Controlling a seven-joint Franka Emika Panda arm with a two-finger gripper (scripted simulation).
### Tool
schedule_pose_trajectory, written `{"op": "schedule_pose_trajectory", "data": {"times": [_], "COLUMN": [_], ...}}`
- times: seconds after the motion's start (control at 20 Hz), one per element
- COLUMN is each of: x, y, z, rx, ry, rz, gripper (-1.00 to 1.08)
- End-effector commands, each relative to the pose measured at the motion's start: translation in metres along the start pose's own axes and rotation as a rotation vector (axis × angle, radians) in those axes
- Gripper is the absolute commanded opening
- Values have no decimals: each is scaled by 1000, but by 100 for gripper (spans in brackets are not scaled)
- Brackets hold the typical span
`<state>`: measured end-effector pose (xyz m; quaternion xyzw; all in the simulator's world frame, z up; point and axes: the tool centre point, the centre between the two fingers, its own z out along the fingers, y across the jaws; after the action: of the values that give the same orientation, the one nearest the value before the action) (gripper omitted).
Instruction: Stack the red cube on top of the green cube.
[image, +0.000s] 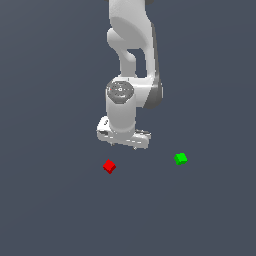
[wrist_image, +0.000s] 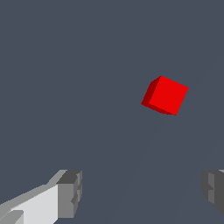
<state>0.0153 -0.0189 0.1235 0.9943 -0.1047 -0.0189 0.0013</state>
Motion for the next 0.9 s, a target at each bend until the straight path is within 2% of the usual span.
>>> {"op": "schedule_pose_trajectory", "data": {"times": [0.0, 0.45, 0.85], "x": [15, 56, 67], "y": [9, 42, 55], "z": [11, 42, 51], "rx": [2, 11, 14], "ry": [7, 29, 36], "rz": [82, 330, 410], "gripper": [100, 100, 100]}}
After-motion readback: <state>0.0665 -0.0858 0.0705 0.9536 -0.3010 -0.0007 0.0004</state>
